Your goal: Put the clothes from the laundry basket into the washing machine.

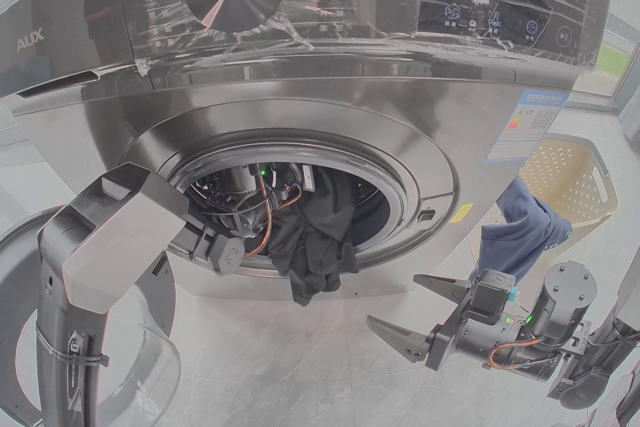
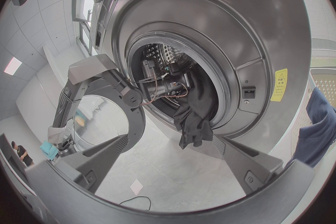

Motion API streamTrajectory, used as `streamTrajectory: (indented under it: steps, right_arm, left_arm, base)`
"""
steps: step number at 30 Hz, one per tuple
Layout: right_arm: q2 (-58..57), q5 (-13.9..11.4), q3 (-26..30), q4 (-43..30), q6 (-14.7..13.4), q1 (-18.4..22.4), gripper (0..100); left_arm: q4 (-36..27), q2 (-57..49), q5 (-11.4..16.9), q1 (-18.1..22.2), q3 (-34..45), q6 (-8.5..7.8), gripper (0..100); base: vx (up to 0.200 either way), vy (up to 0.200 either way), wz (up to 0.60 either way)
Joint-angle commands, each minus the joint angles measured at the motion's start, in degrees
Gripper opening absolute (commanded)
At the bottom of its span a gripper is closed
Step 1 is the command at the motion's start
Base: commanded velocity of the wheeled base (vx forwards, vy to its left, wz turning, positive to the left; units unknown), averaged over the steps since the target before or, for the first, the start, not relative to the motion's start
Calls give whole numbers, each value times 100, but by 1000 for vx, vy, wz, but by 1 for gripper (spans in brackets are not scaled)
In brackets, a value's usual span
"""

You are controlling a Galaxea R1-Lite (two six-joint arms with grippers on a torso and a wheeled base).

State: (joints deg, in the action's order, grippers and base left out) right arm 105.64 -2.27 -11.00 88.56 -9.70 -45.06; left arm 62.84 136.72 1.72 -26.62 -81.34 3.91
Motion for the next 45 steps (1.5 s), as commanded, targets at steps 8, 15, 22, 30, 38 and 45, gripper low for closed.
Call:
streamTrajectory:
  steps: [8, 15, 22, 30, 38, 45]
  right_arm:
    - [9, -2, -8, 3, 4, -12, 100]
    - [-17, -2, -8, 3, 12, -12, 100]
    - [-35, -2, -17, 3, 12, -12, 100]
    - [-26, -2, -34, 3, 12, -21, 100]
    - [-17, -2, -43, 3, 4, -21, 100]
    - [-114, -2, -78, 3, 12, 14, 100]
  left_arm:
    - [-352, 400, -295, 122, -673, 154, 100]
    - [-791, -119, -225, -45, 338, 198, 100]
    - [-1345, -365, -75, -168, 935, 189, 100]
    - [-1740, -277, -31, -194, 1120, 110, 0]
    - [-1767, -101, -128, -132, 364, 277, 0]
    - [-1670, 101, -585, 17, -506, 593, 0]
  base:
    - [0, 0, 0]
    - [0, 0, 0]
    - [0, 0, 0]
    - [0, 0, 0]
    - [0, 0, 0]
    - [0, 0, 0]
